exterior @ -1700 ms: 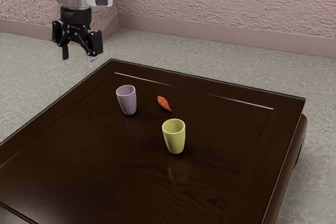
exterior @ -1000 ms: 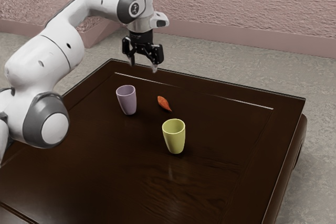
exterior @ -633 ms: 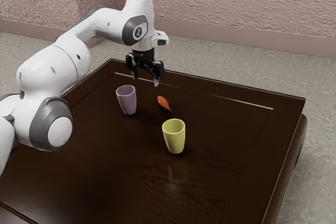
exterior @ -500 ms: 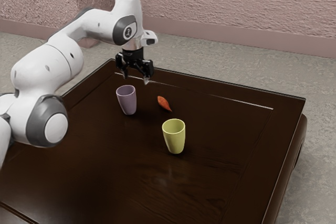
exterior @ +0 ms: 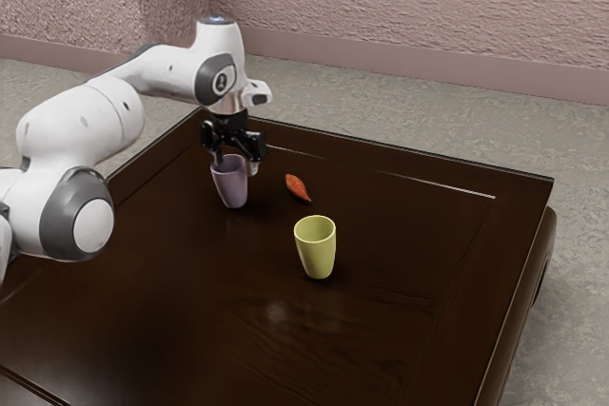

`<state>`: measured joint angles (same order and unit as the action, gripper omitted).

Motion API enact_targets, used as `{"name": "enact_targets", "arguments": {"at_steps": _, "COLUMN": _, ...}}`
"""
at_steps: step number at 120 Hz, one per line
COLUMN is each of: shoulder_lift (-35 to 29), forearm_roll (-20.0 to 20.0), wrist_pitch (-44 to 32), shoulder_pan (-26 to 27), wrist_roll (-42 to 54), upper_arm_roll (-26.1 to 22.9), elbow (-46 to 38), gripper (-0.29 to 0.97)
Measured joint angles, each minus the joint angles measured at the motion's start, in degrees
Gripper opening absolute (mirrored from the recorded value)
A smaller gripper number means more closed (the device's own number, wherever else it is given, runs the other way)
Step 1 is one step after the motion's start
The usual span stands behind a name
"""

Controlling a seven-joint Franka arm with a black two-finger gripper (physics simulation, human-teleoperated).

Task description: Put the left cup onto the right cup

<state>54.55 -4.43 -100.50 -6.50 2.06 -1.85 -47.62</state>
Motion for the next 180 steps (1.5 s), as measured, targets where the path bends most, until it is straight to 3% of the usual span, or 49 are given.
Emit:
{"name": "enact_targets", "arguments": {"at_steps": 28, "shoulder_lift": 0.0, "forearm_roll": 0.6, "wrist_pitch": -3.1, "shoulder_pan": 0.0, "wrist_roll": 0.0, "upper_arm_roll": -0.1, "elbow": -5.4, "gripper": 0.67}}
{"name": "enact_targets", "arguments": {"at_steps": 53, "shoulder_lift": -0.1, "forearm_roll": 0.5, "wrist_pitch": -4.3, "shoulder_pan": -0.1, "wrist_roll": -0.9, "upper_arm_roll": -0.1, "elbow": -5.9, "gripper": 0.17}}
{"name": "enact_targets", "arguments": {"at_steps": 76, "shoulder_lift": -0.2, "forearm_roll": 0.2, "wrist_pitch": -4.8, "shoulder_pan": -0.1, "wrist_roll": -1.5, "upper_arm_roll": -0.1, "elbow": -6.0, "gripper": -0.02}}
{"name": "enact_targets", "arguments": {"at_steps": 111, "shoulder_lift": -5.7, "forearm_roll": -0.9, "wrist_pitch": -4.7, "shoulder_pan": 0.3, "wrist_roll": -2.0, "upper_arm_roll": 0.3, "elbow": -10.0, "gripper": -0.07}}
{"name": "enact_targets", "arguments": {"at_steps": 125, "shoulder_lift": -11.3, "forearm_roll": -1.6, "wrist_pitch": -4.4, "shoulder_pan": 4.7, "wrist_roll": -2.2, "upper_arm_roll": 2.7, "elbow": -11.2, "gripper": -0.08}}
{"name": "enact_targets", "arguments": {"at_steps": 143, "shoulder_lift": -13.2, "forearm_roll": -2.2, "wrist_pitch": -3.4, "shoulder_pan": 6.9, "wrist_roll": -2.5, "upper_arm_roll": 2.6, "elbow": -10.6, "gripper": -0.09}}
{"name": "enact_targets", "arguments": {"at_steps": 162, "shoulder_lift": -15.1, "forearm_roll": -5.6, "wrist_pitch": -2.8, "shoulder_pan": 8.0, "wrist_roll": -4.2, "upper_arm_roll": -4.6, "elbow": -10.9, "gripper": -0.1}}
{"name": "enact_targets", "arguments": {"at_steps": 180, "shoulder_lift": -15.1, "forearm_roll": -11.1, "wrist_pitch": -2.6, "shoulder_pan": 8.1, "wrist_roll": -6.9, "upper_arm_roll": -13.0, "elbow": -11.3, "gripper": -0.1}}
